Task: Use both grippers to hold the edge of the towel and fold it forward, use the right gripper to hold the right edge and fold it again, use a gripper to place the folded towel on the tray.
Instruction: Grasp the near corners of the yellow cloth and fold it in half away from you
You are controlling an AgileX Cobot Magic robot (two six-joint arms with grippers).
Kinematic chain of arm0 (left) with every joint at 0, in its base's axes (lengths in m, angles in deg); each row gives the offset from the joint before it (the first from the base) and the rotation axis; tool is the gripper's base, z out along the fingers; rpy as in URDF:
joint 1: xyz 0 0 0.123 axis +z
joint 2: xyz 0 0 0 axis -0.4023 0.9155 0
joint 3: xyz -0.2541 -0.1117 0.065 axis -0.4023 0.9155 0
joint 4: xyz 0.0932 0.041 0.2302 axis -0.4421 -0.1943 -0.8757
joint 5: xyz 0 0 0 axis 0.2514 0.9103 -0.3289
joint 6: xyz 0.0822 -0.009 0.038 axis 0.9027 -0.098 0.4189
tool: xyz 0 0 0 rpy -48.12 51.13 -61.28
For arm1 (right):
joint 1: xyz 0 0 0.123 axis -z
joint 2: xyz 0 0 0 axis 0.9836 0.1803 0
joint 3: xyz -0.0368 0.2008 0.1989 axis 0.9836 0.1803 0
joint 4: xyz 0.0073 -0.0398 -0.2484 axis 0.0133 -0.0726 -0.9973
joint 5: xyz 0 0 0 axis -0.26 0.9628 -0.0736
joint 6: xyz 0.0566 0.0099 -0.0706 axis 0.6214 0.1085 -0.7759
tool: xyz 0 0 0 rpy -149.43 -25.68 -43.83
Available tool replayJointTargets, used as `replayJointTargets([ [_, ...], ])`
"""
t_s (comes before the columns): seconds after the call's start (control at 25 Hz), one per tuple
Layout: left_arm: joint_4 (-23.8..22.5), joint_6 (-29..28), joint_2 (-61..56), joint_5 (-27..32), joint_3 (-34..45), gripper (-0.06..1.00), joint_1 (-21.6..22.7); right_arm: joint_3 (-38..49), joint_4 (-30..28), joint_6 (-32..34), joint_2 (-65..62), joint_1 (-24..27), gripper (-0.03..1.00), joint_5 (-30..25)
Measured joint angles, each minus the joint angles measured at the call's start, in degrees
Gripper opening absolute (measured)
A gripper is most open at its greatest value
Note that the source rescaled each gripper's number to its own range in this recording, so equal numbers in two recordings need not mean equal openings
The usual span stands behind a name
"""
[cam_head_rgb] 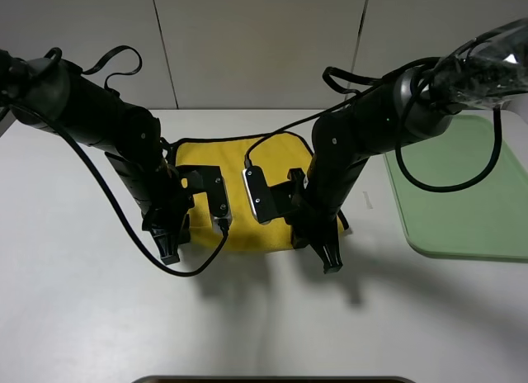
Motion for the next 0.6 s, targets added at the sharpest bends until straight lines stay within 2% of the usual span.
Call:
replayJointTargets([
  [0.28, 0.12, 0.0, -0.26, 0.33, 0.0, 0.0, 0.0, 0.0, 0.0, 0.0, 0.0, 0.0, 0.0, 0.0],
  [0.6, 0.45, 0.0, -3.36, 4.32, 0.72, 0.0, 0.0, 0.0, 0.0, 0.25, -1.56, 0.0, 0.0, -0.1],
])
